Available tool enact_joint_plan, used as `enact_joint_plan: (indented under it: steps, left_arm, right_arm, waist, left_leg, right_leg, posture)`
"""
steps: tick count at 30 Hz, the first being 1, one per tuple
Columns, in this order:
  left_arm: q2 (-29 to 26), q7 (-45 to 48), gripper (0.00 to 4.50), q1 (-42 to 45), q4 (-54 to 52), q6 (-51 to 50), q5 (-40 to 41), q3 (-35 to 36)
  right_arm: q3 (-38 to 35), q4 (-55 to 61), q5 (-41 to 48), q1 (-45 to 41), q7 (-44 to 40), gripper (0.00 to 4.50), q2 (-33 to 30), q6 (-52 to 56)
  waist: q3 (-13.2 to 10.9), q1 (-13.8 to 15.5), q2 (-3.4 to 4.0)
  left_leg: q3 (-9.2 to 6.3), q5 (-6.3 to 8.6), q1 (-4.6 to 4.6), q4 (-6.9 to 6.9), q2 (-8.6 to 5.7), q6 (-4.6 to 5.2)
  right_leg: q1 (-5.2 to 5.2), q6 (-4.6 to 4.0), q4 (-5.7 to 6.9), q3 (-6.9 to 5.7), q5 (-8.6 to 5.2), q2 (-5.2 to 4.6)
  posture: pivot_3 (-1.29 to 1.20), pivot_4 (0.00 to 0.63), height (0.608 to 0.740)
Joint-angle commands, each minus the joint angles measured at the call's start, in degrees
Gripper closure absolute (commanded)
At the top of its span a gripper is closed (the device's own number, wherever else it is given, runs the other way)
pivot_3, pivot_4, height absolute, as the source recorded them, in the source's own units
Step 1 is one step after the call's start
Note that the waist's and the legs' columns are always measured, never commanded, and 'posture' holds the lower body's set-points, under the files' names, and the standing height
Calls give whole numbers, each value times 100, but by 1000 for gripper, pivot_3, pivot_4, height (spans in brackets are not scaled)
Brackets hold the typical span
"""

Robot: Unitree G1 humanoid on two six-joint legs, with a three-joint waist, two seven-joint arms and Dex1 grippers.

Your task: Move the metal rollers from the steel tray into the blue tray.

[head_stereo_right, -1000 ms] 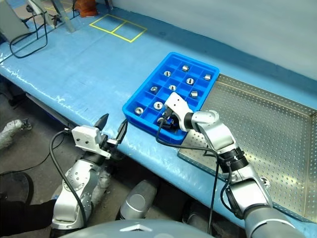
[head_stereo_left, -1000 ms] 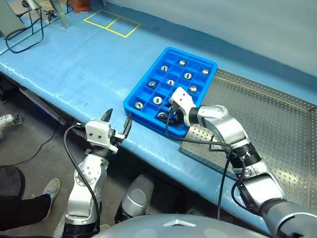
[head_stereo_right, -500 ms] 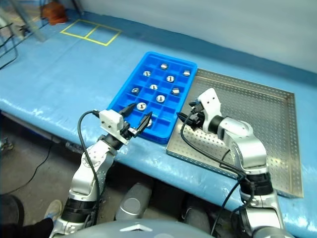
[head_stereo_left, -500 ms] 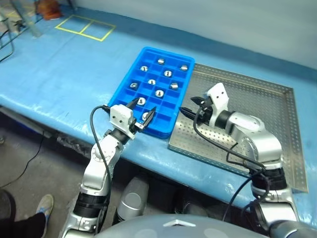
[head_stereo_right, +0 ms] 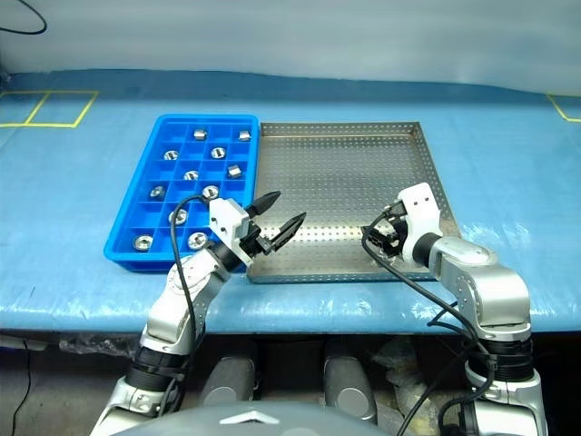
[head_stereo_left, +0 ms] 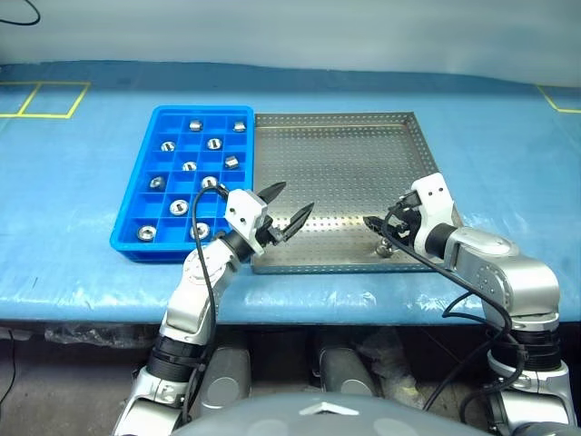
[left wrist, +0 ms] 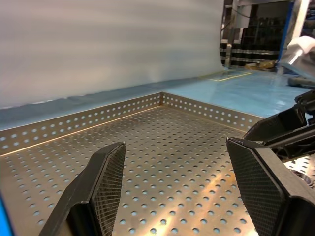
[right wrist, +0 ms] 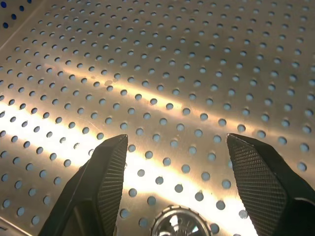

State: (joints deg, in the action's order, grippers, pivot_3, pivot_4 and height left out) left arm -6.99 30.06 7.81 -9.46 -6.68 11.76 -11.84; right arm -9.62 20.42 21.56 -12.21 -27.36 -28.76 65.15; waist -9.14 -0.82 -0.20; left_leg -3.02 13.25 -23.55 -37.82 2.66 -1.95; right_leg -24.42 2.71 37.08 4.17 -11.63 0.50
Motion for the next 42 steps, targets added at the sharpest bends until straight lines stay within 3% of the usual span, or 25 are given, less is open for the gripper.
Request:
enact_joint_plan:
  steps: [1, 12, 16, 19, 22, 28, 34, 39, 42]
  left_arm:
    - [-12, -22, 888, -67, -161, 135, 33, 40]
    - [-26, -200, 888, -301, -427, 108, 70, 194]
    - [-39, -251, 888, -344, -480, 101, 47, 200]
    - [-39, -297, 888, -373, -503, 107, 48, 210]
    - [-27, -327, 888, -409, -493, 131, 28, 207]
    - [-34, -397, 888, -445, -600, 115, 23, 219]
    - [-132, -572, 888, -714, -1071, 15, 86, 401]
    - [-228, -795, 888, -1128, -1437, -5, -89, 391]
    - [-242, -957, 888, -1351, -1602, -6, -165, 393]
  right_arm:
    - [-157, -94, 279, -191, 2, 1117, 10, 466]
    - [755, -793, 249, -322, -418, 1117, -802, 767]
    - [1012, -865, 265, -477, -734, 2219, -1269, 708]
    - [1164, -844, 389, -529, -1026, 2219, -1531, 761]
    - [1353, -818, 411, -559, -1161, 2745, -1655, 745]
    - [1248, -677, 457, -708, -1184, 2777, -1294, 94]
    - [939, -638, 551, -1279, -972, 2777, -232, -1098]
    - [1064, -999, 392, -1765, -953, 2777, 408, -2026]
    - [1269, -1253, 452, -2020, -1162, 2777, 555, -2021]
  waist:
    - [0, -14, 0]
    - [1, 41, -3]
    - [1, 72, -5]
    - [1, 121, -5]
    - [0, 158, -7]
    - [-3, 159, -12]
    - [-6, 217, -11]
    - [-7, 504, -12]
    - [-7, 719, -12]
  left_leg:
    - [0, 0, 0, 0, -1, 1]
    - [1, -1, -1, -1, -8, 2]
    - [1, -1, -1, -1, -8, 2]
    - [-1, -1, -2, 1, -9, 2]
    - [-1, 0, -2, 2, -9, 4]
    - [0, 0, -1, -3, -7, 4]
    - [0, 0, -5, 4, -6, 4]
    - [-4, 0, -4, 16, -6, 4]
    - [-4, 0, -8, 20, -8, 4]
  right_leg:
    - [0, 0, 1, 1, 0, 0]
    - [7, 10, -11, 8, 6, -4]
    - [9, 11, -14, 8, 6, -5]
    - [8, 10, -17, 7, 6, -3]
    - [8, 10, -18, 8, 6, -3]
    - [7, 12, -16, 8, 6, -1]
    - [-1, 16, -14, 9, 9, 0]
    - [-2, 19, -16, 5, 11, -1]
    - [-6, 12, -19, 4, 7, -3]
  posture:
    - [76, 150, 740]
    - [139, 150, 740]
    - [150, 150, 740]
    - [154, 150, 740]
    - [158, 150, 740]
    - [170, 150, 740]
    - [316, 150, 740]
    - [404, 150, 740]
    - [457, 150, 740]
